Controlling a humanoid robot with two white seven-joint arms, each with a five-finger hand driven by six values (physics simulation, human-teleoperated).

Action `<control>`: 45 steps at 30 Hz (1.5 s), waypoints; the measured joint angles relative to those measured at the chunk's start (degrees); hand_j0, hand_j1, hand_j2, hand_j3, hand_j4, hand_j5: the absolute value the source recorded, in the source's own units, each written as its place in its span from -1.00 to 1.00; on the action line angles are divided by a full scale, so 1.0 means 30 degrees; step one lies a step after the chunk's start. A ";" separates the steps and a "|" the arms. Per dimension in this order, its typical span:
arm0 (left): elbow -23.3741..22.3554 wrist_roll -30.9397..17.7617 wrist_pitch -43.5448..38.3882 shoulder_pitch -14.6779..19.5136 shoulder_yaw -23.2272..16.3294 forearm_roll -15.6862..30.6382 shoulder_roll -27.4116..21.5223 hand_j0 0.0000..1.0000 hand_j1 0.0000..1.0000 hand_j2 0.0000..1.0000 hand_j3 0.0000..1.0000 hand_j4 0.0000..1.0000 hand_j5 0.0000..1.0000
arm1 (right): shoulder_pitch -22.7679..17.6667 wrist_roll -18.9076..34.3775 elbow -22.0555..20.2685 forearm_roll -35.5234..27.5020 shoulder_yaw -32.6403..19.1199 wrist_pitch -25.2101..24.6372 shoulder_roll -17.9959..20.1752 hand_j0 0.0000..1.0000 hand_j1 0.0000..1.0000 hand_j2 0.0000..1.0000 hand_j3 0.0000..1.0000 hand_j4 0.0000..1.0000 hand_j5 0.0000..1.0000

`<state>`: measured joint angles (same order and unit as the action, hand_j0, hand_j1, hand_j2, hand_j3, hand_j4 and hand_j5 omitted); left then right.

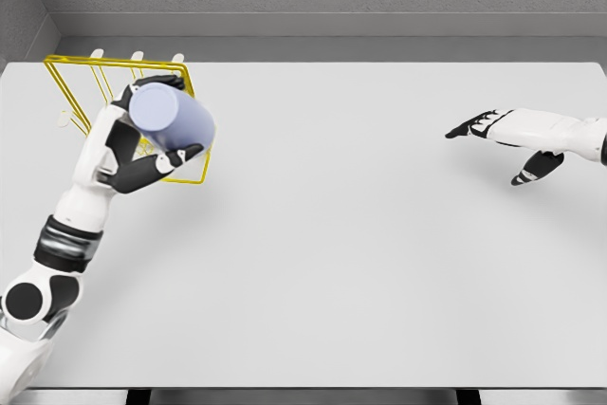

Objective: Place the cup on the cup holder with both arms

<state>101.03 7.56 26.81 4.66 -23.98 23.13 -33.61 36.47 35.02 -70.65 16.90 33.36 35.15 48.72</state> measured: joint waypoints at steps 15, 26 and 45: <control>-0.0021 0.0001 -0.0300 0.0498 0.0112 0.1850 -0.1287 0.41 0.41 0.41 0.41 0.41 0.41 | 0.0000 0.0000 0.0016 0.0144 0.0168 0.0000 -0.0261 1.00 1.00 1.00 1.00 1.00 1.00; -0.0048 0.0001 -0.2097 0.0967 0.0271 0.2041 -0.1275 0.41 0.41 0.41 0.41 0.41 0.41 | 0.0000 0.0000 0.0026 0.0188 0.0170 0.0000 -0.0308 1.00 1.00 1.00 1.00 1.00 1.00; -0.0030 -0.0085 -0.2297 0.0791 0.0791 0.2236 -0.1341 0.41 0.41 0.41 0.41 0.41 0.41 | -0.0029 0.0000 0.0012 0.0191 0.0170 0.0000 -0.0323 1.00 1.00 1.00 1.00 1.00 1.00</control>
<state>100.93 7.30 19.92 7.03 -21.61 29.84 -37.64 36.39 35.02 -70.61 17.48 33.87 35.15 47.75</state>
